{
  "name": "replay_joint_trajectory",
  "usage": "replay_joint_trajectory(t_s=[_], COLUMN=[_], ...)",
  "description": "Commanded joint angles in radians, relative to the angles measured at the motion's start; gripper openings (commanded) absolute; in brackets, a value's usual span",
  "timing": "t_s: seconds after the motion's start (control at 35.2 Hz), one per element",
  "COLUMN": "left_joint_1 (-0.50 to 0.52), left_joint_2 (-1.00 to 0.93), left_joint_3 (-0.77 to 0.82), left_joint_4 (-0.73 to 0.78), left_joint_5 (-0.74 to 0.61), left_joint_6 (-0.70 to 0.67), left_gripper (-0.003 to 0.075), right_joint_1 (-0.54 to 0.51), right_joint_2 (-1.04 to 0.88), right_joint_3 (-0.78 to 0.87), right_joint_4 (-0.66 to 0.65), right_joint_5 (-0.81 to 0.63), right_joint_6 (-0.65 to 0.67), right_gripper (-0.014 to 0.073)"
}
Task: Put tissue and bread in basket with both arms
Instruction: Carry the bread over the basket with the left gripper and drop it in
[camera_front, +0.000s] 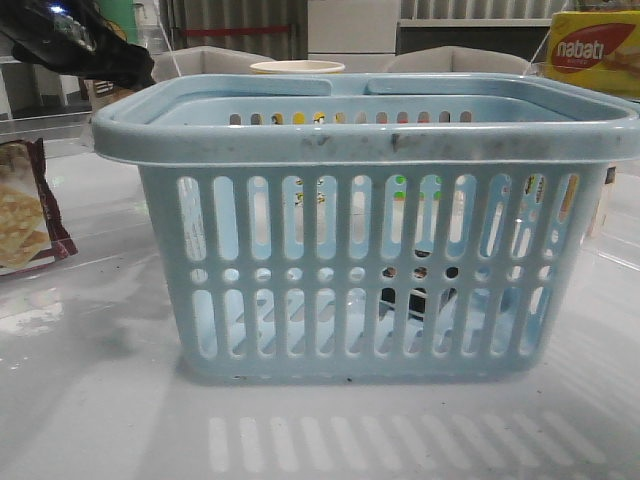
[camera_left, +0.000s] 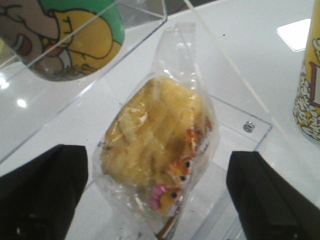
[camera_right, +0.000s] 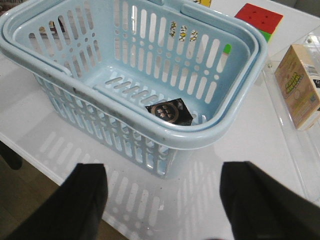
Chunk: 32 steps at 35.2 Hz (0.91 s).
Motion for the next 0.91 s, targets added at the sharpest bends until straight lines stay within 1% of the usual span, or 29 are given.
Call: replay_joint_trajectory(t_s=[0.0,0.11,0.26,0.37,0.45,0.57,0.77,0.88], left_joint_1=[0.011,0.019,0.021,0.021,0.021,0.008,-0.055,-0.123], left_joint_2=[-0.048,-0.029,-0.027,-0.050,-0.096,-0.201,-0.366,-0.444], left_joint_3=[-0.039,-0.039,-0.039,-0.039,-0.039,-0.039,-0.039,-0.039], left_joint_4=[0.007,0.007,0.007,0.007,0.007,0.000,-0.020,-0.024], left_joint_5=[-0.101,-0.101,-0.099,-0.090,-0.071,-0.008,0.226,0.376], left_joint_6=[-0.002,-0.002,-0.002,-0.002,-0.002,-0.002,-0.002,-0.002], left_gripper=[0.0517,0.0428,0.0272,0.0150,0.0088,0.0090,0.0090,0.0090], right_joint_1=[-0.001,-0.001,-0.001,-0.001,-0.001,-0.001,-0.001,-0.001], right_joint_2=[0.003,0.003,0.003,0.003,0.003,0.003,0.003,0.003], right_joint_3=[-0.026,-0.026,-0.026,-0.026,-0.026,-0.026,-0.026,-0.026], right_joint_4=[-0.006,-0.006,-0.006,-0.006,-0.006,-0.006,-0.006,-0.006], right_joint_5=[-0.073,-0.073,-0.073,-0.073,-0.073,-0.073,-0.073,-0.073], right_joint_6=[-0.011,-0.011,-0.011,-0.011,-0.011,-0.011,-0.011,-0.011], right_gripper=[0.0569,0.0569,0.0569,0.0569,0.0569,0.0569,0.0569,0.0569])
